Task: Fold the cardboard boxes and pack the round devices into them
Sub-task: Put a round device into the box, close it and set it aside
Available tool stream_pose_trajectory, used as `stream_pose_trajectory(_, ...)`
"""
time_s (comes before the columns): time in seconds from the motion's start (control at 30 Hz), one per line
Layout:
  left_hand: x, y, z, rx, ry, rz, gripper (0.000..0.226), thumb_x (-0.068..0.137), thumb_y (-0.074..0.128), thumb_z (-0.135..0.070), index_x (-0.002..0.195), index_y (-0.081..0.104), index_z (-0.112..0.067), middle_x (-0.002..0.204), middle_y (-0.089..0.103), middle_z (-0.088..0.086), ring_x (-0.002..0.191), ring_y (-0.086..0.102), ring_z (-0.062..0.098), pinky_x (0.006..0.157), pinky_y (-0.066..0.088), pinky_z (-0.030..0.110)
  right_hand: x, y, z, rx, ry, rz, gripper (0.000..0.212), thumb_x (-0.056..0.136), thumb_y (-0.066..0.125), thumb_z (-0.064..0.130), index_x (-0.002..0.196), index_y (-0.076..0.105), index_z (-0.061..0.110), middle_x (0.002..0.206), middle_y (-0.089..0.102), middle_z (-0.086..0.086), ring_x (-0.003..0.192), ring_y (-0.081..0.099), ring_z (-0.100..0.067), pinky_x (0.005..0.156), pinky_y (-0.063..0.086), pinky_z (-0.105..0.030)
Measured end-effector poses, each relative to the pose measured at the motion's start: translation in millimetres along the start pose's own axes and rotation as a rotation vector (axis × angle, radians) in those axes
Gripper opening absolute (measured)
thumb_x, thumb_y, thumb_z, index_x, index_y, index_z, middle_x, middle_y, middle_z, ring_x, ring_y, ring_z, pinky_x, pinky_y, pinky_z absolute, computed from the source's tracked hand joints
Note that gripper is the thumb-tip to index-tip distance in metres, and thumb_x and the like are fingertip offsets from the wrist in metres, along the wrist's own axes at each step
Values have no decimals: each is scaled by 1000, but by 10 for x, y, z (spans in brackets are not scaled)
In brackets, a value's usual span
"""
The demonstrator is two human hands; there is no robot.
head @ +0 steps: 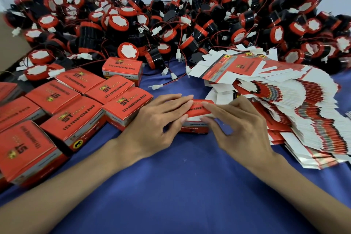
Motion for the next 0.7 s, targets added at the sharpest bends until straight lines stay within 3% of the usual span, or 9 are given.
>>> stream_pose_trajectory(0.07,2,-20,5,26,-1,-16,35,94,51,-19,121,64,0,126,63,10,116,60,29,103,44,34,-7,3,-63,0,36,0,26,86,69,25,104,74,7,80,72,-4,69,57,-25,61,51,-31)
stream_pose_trajectory(0.23,-9,45,30,33,-24,75,43,95,49,-29,127,60,-3,127,60,11,115,56,29,103,39,33,14,14,-200,256,103,21,18,77,73,3,94,74,0,74,63,-14,72,53,-11,73,37,-4)
stream_pose_trajectory(0.47,22,101,-17,13,41,133,44,94,51,-30,132,55,-8,127,58,12,109,52,32,102,34,30,41,52,-76,352,71,16,11,80,72,3,88,74,-4,71,61,-12,70,51,-10,70,40,-7)
stream_pose_trajectory(0.63,-7,116,-1,-67,46,129,45,95,50,-28,132,53,-3,138,51,5,126,48,26,111,33,26,-22,153,-29,372,134,30,6,79,70,-4,85,71,-6,77,62,-14,73,54,-12,70,46,-15)
stream_pose_trajectory(0.7,-14,128,15,-92,44,138,47,93,56,-30,132,53,-3,140,50,6,133,45,26,112,34,32,-24,154,14,384,121,22,6,80,70,-3,85,72,-4,78,64,-13,73,57,-13,69,48,-18)
Point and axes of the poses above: each hand's wrist, its own x-axis towards the middle knuckle, its own y-axis out of the palm, z = x × y, the point moved 10 cm from there along x, towards the middle knuckle
